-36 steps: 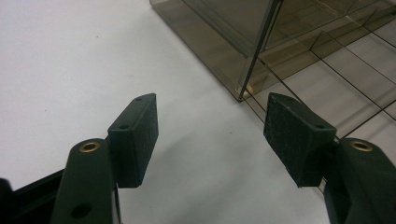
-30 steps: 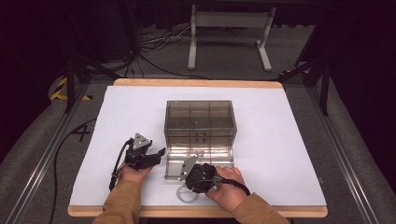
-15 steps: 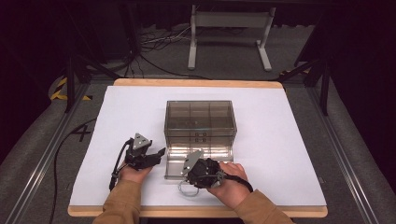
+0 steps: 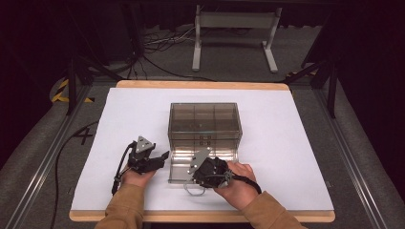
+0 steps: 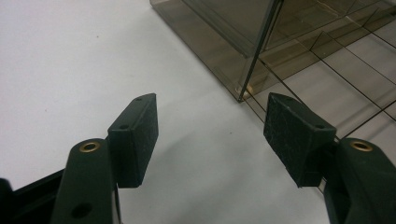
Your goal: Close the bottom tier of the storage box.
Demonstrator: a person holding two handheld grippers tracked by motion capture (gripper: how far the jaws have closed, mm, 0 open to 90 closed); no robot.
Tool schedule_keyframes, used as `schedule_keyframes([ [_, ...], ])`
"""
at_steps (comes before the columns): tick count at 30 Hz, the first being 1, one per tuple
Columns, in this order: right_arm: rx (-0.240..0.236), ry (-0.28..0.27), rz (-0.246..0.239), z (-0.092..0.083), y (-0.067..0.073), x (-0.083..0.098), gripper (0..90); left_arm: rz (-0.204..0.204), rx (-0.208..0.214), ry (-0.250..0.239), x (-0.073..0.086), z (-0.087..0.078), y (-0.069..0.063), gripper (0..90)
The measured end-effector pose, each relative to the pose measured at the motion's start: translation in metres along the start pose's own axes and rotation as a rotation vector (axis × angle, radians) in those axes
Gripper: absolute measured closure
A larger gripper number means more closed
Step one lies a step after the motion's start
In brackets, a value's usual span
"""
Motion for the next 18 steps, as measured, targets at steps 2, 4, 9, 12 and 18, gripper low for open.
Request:
schedule_keyframes([
  [2,0.003,0.001,0.001,-0.002,-0.004,0.000,86.6,-0.001,0.001,-0.002,0.000,0.000,0.000,36.1],
  [4,0.010,0.001,0.008,-0.003,-0.006,0.000,86.6,-0.001,0.001,-0.001,0.000,0.000,0.000,36.1],
  [9,0.020,0.006,0.022,-0.006,-0.012,0.000,86.7,-0.001,0.001,-0.002,0.000,0.000,0.000,36.1],
  [12,0.029,0.009,0.033,-0.007,-0.016,0.000,86.7,0.000,0.001,-0.001,0.000,0.000,0.000,36.1],
  [18,0.038,0.011,0.041,-0.008,-0.023,0.002,86.6,0.001,0.001,-0.001,0.000,0.000,0.000,36.1],
])
Point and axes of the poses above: each handheld gripper's, and its own axes: z roughly forward along the jaws, x roughly out of its underside, y roughly to its left, the point moved 8 cm from there along z, roughly forward along the jaws, and after that the axes turned 10 degrees about x, right-handed, at the moved point
